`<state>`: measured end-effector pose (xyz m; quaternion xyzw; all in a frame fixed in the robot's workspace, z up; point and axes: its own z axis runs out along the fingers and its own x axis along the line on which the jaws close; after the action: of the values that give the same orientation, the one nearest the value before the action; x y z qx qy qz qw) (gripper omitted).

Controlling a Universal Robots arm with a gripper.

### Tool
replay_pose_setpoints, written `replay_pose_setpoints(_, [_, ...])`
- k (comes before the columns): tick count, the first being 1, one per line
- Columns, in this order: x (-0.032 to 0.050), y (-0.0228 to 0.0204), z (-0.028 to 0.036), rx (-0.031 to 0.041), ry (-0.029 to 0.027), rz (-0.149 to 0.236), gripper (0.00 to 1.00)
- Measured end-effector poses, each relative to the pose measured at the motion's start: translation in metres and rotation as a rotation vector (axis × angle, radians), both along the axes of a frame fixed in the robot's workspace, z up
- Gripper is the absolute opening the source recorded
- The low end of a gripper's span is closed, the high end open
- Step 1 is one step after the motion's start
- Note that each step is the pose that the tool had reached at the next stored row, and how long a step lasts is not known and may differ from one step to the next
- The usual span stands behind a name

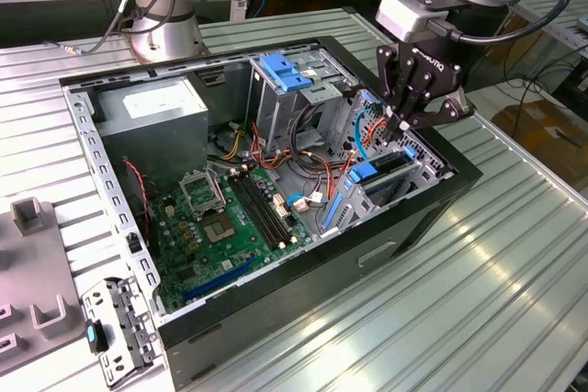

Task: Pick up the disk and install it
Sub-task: 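Insert the first disk wire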

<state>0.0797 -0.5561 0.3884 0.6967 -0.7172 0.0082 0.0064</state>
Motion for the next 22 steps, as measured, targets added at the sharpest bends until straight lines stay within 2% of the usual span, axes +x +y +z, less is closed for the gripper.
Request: replay_pose_setpoints(22, [0.0091, 0.0000, 0.0000, -0.0001, 0.0000, 0.000, 0.11])
